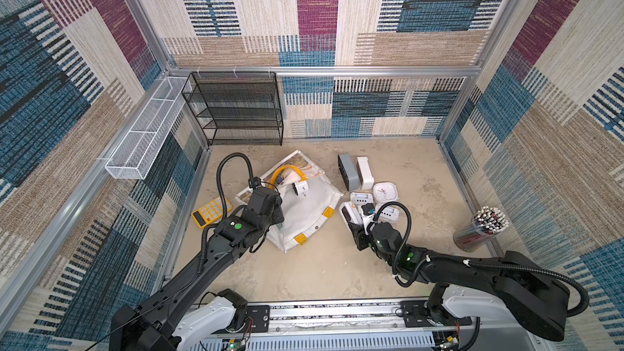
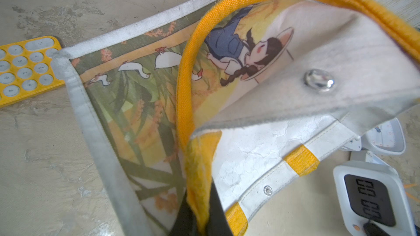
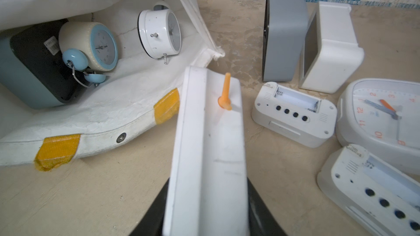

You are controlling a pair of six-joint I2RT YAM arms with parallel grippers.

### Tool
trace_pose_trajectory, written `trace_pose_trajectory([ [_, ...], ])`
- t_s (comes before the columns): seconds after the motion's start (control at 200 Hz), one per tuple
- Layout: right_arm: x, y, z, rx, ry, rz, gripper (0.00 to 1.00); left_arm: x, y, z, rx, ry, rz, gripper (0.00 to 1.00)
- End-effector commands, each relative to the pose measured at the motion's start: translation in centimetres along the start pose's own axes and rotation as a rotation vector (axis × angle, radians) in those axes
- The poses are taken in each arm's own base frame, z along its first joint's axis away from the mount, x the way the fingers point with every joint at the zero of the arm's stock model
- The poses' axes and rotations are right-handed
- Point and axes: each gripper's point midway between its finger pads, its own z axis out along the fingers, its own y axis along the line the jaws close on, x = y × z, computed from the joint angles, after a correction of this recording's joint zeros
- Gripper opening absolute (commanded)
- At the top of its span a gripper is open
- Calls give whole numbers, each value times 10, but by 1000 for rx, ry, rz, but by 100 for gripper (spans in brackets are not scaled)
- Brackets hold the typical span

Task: Take the alarm clock out of the canvas bag
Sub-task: Pick up the alarm from the canvas bag, then place the alarm at the center of the board.

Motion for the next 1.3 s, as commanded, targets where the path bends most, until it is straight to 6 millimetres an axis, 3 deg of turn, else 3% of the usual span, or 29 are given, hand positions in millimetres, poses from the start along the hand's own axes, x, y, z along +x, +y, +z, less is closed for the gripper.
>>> trace_pose_trajectory([
  [0.0, 3, -10, 3, 43, 11, 40, 29, 3, 3, 0, -12, 10, -6, 0],
  [0.19, 14, -22, 9, 82, 56, 68, 29, 3, 4, 0, -16, 12, -6, 0],
  [0.821, 22, -40, 32, 150, 145, 59, 36, 5, 7, -1, -26, 9, -4, 0],
  [1.167, 28, -45, 39, 178, 179, 52, 49, 5, 8, -1, -30, 9, -4, 0],
  [1.297, 29, -47, 39, 190, 183, 55, 59, 4, 8, -1, -30, 7, -4, 0],
])
